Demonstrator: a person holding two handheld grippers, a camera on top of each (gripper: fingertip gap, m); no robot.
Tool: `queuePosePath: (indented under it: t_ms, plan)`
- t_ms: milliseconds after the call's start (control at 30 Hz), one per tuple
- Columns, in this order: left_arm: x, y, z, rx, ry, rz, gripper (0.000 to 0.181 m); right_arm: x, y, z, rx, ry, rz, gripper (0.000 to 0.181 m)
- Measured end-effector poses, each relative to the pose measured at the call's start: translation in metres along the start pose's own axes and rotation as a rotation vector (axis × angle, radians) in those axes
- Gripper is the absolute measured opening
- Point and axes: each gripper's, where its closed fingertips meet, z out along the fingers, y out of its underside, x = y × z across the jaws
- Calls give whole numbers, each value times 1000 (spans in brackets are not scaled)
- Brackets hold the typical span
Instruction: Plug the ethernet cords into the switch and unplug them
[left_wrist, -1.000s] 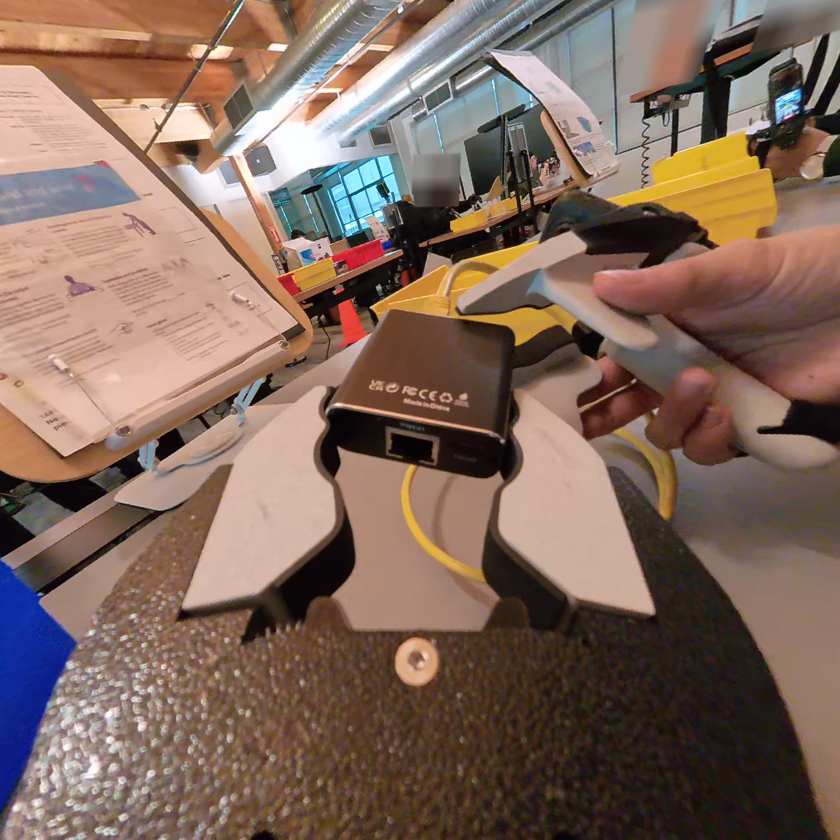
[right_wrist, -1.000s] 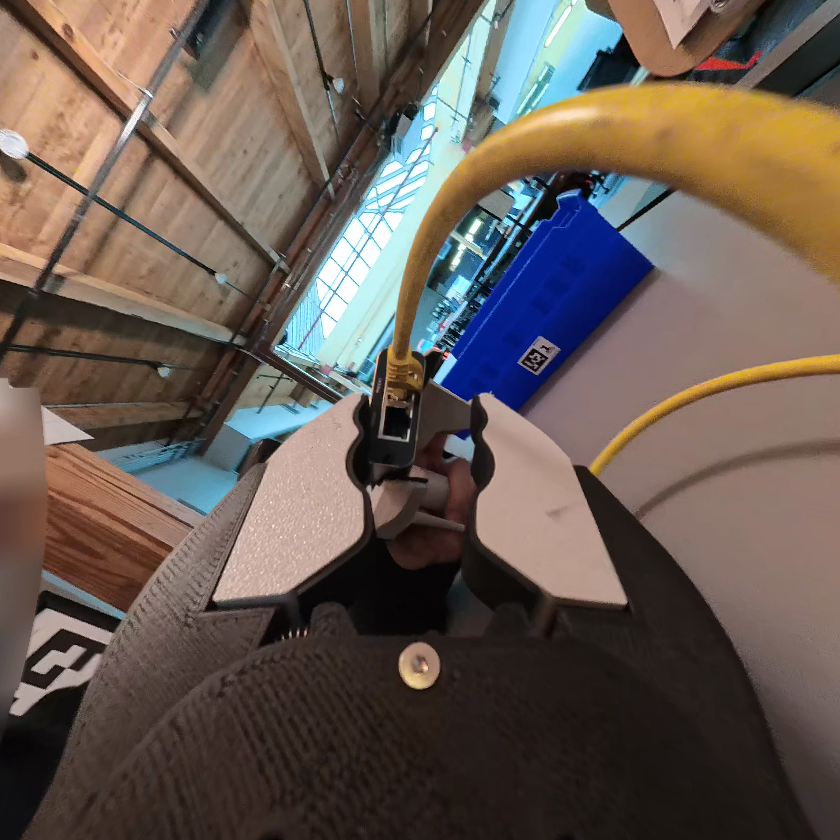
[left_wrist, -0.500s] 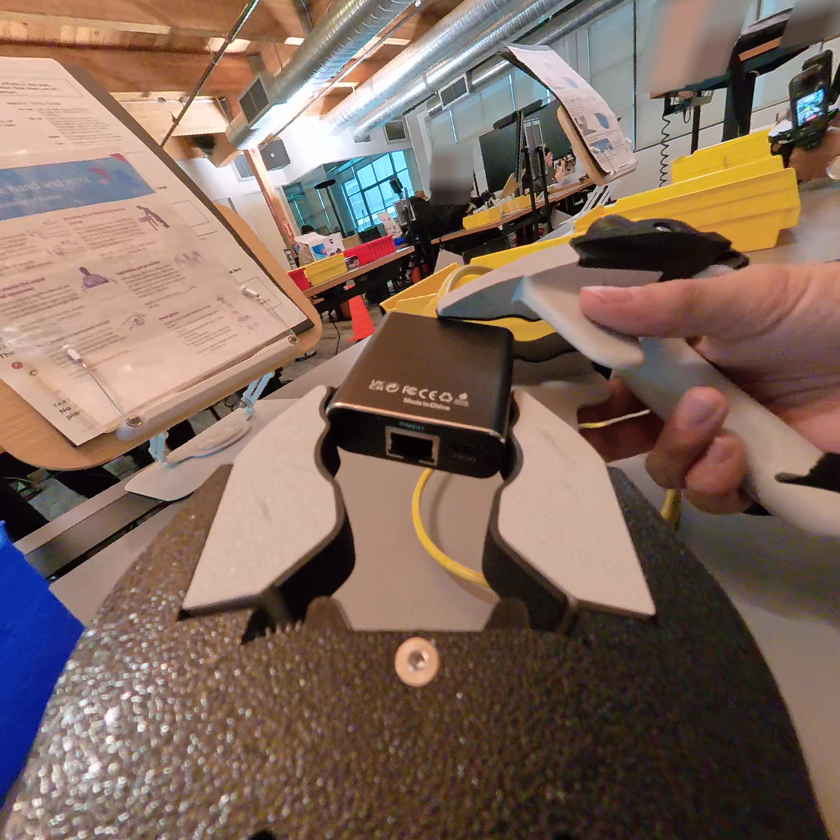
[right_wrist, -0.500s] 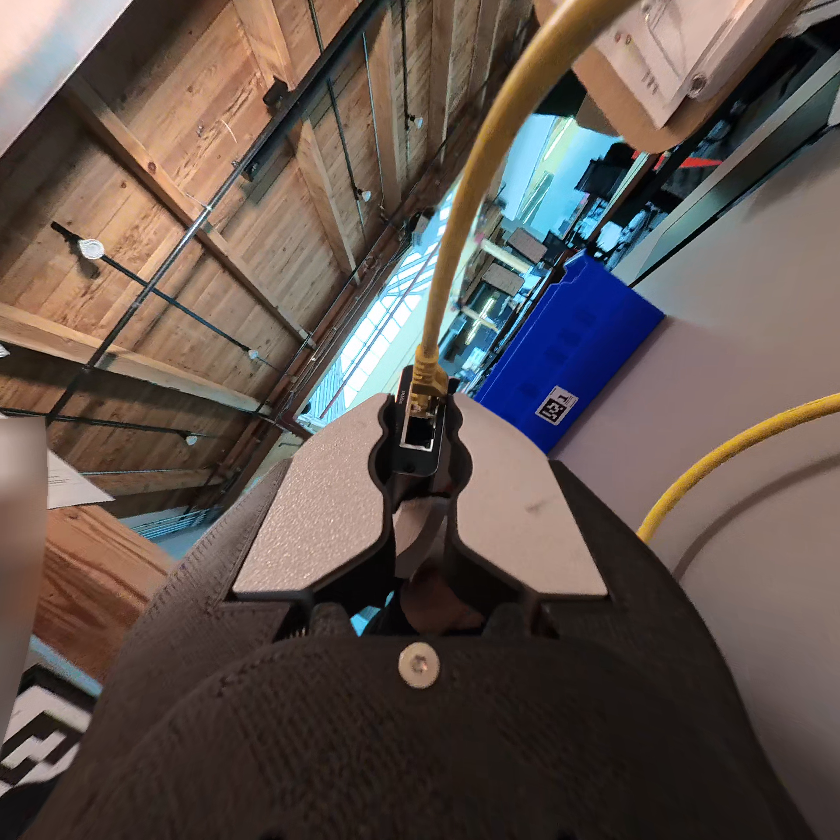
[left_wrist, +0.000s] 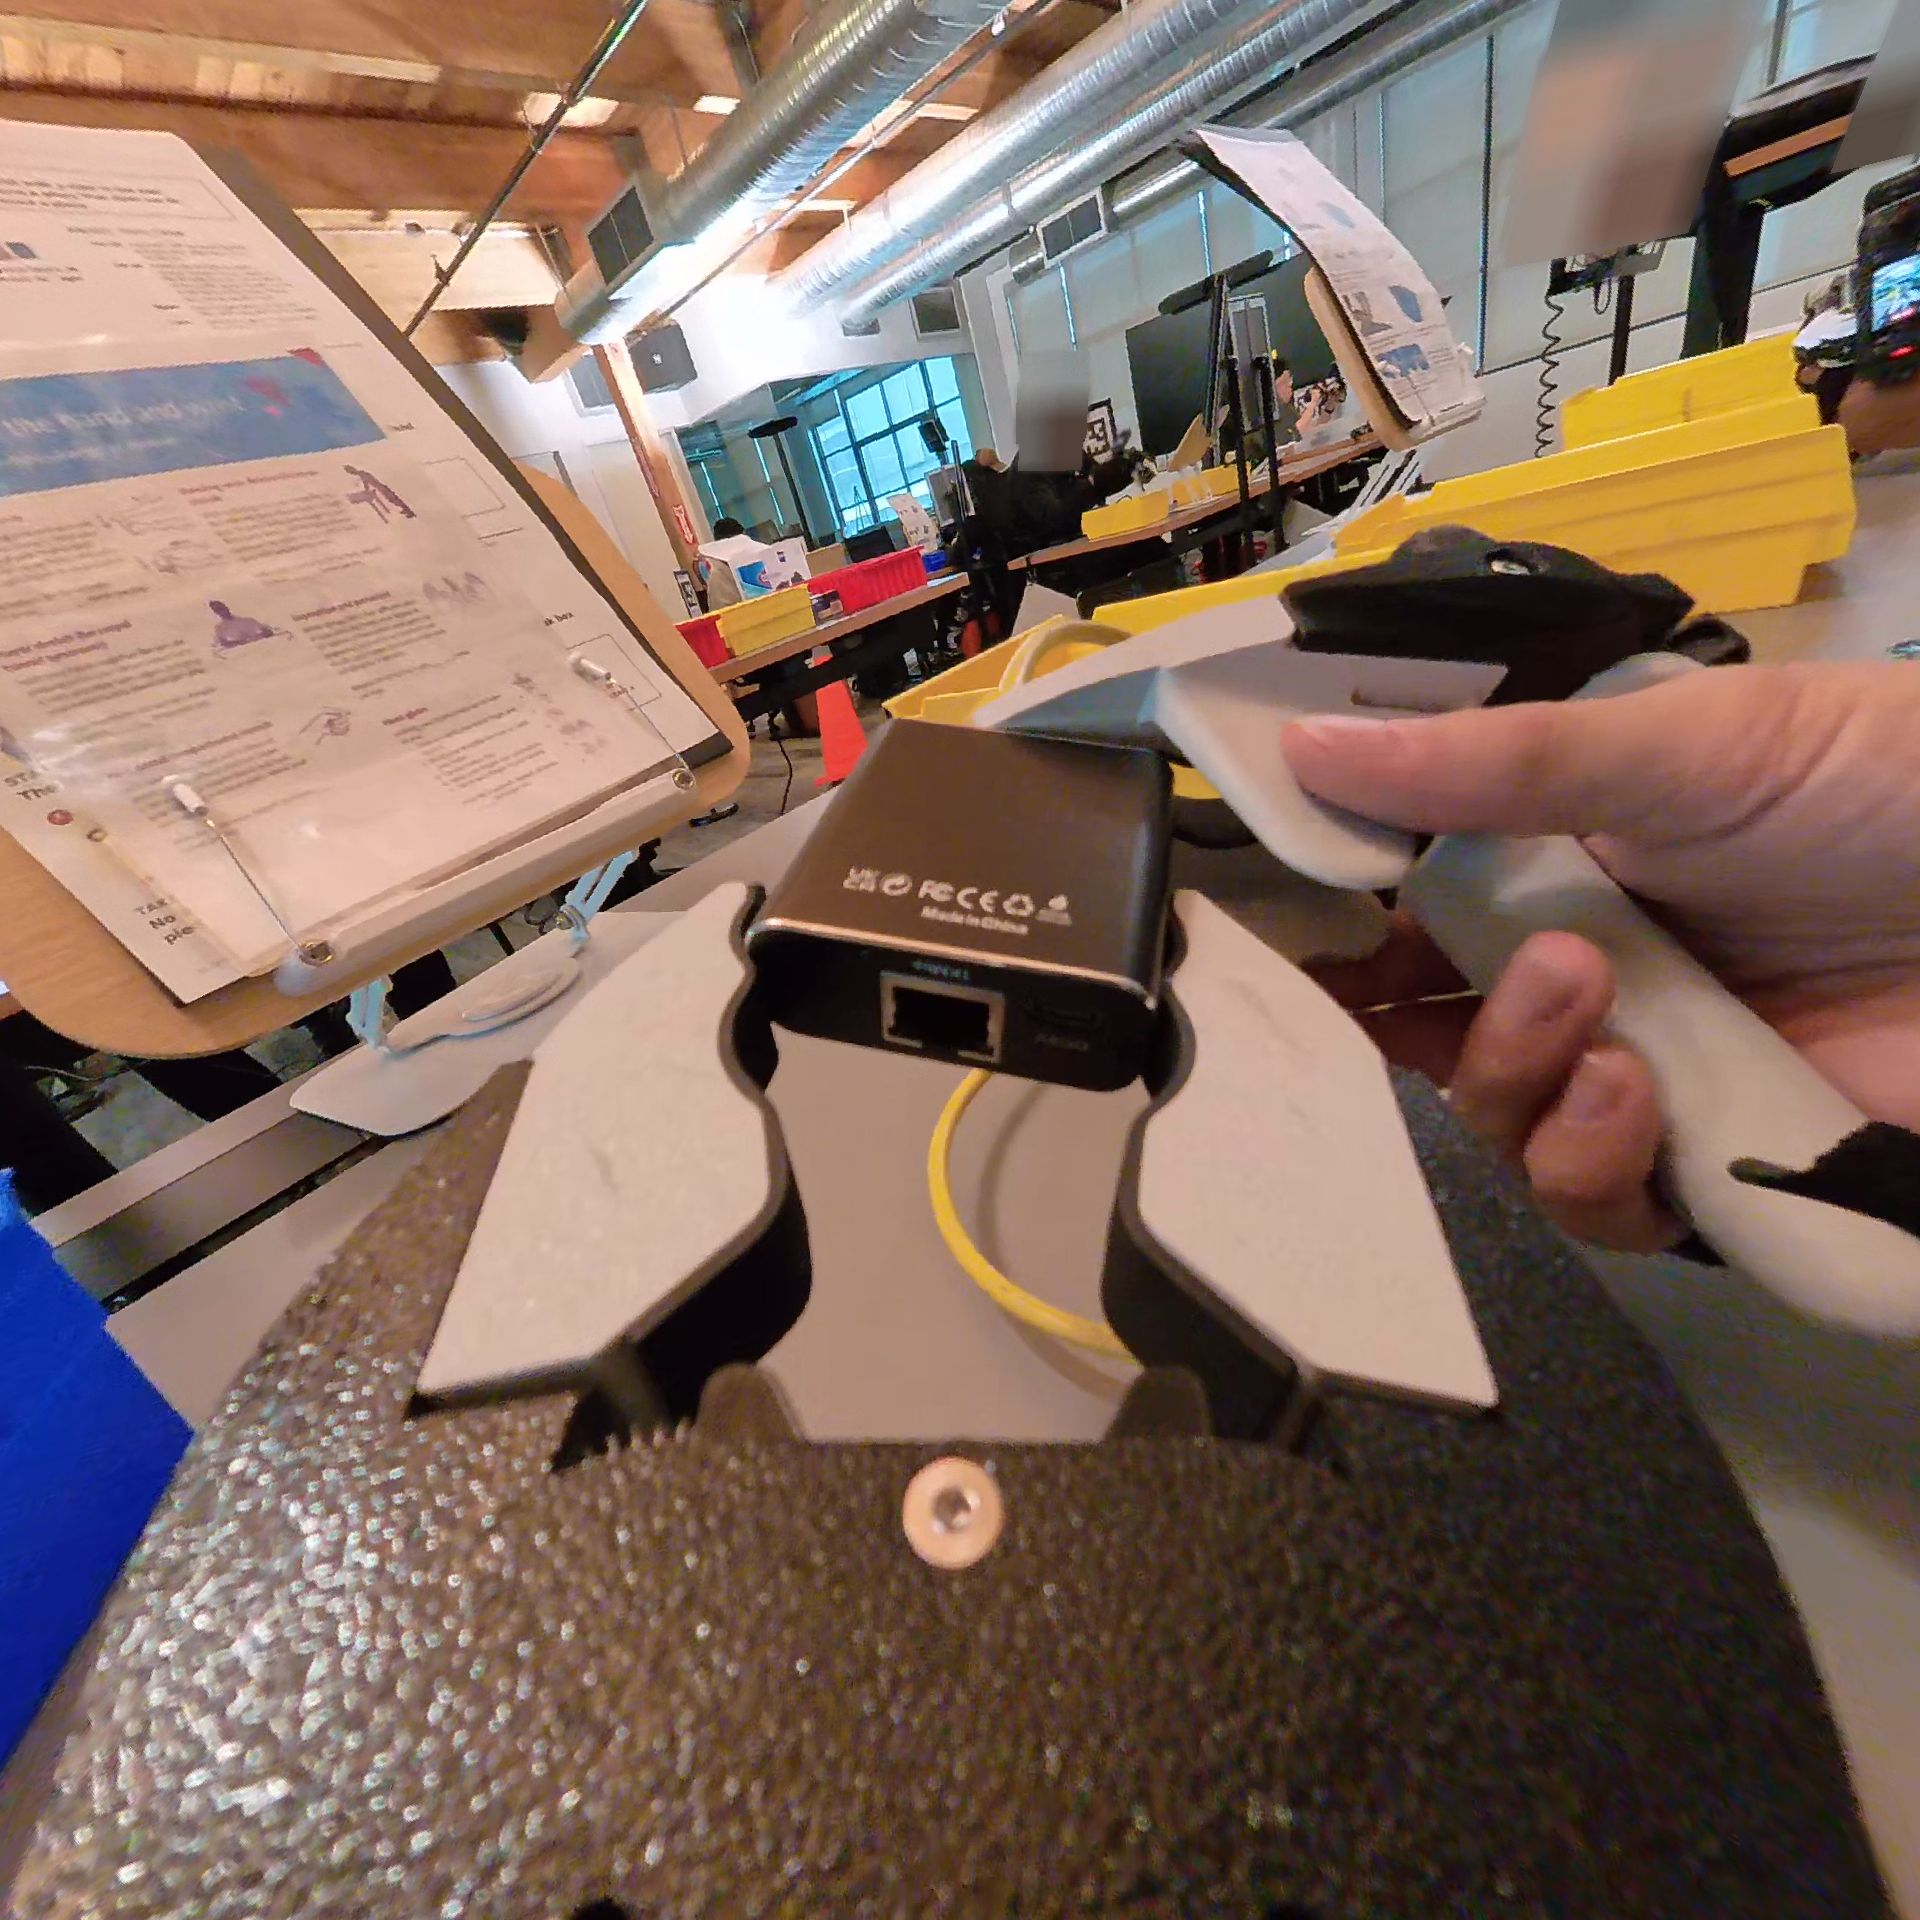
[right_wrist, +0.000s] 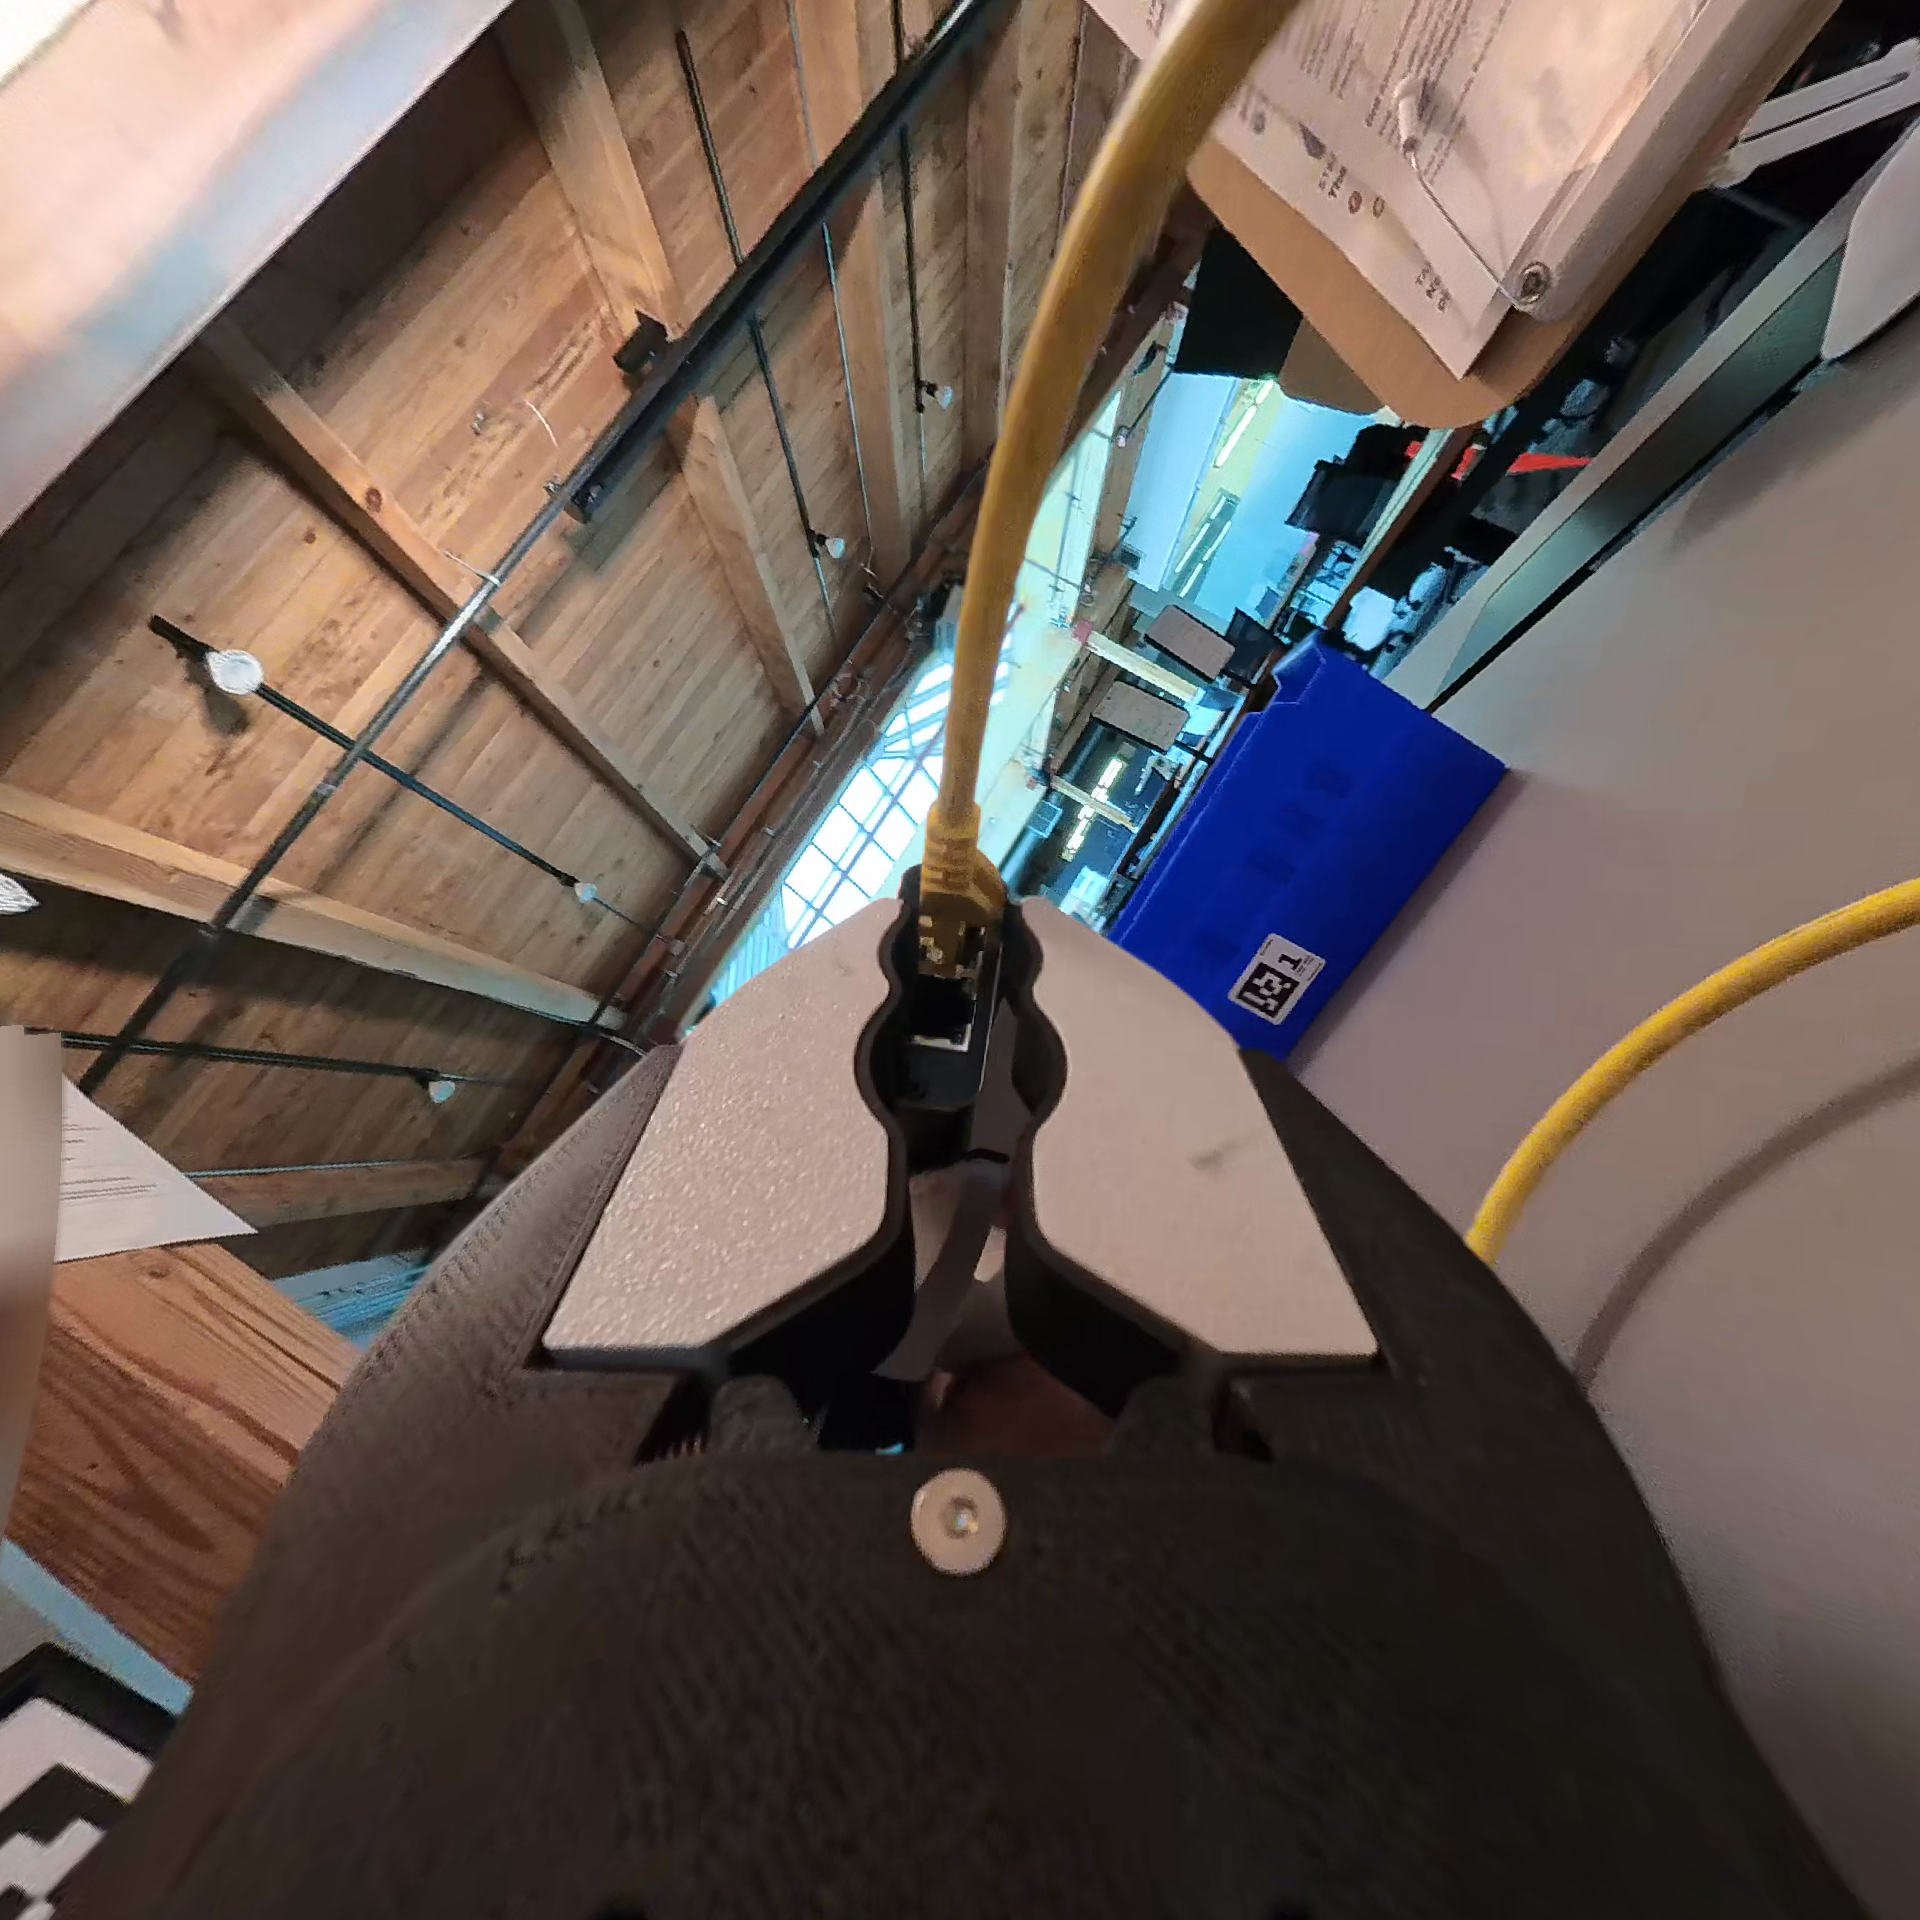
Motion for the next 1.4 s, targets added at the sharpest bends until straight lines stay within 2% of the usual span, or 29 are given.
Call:
queuePosePath:
  t_ms: [133, 700, 833, 1033, 1067, 1200, 1267, 1400]
  plan:
    - [0, 1, 1, -6, -3, 4, 69, 2, 0, -1, 29, -21, 57, 13]
    - [-4, 7, 2, -43, -39, 9, 68, 10, -1, 4, -2, -28, 28, 13]
    - [-5, 10, 3, -66, -52, 37, 68, 11, 0, 3, 21, -63, 76, 13]
    - [-9, 9, 4, -68, -92, 45, 68, 4, -3, 10, -4, -85, -25, 13]
    - [-10, 9, 4, -70, -106, 45, 68, 6, -3, 12, -7, -79, -36, 7]
    - [-16, 9, 3, -66, -126, 35, 68, 3, -2, 18, -24, -67, -95, 10]
    - [-17, 7, 2, -48, -117, 6, 68, -2, -2, 21, -34, -54, -185, 13]
    - [-21, 4, 1, -27, -141, -10, 67, -3, -2, 27, -60, -64, -192, 12]
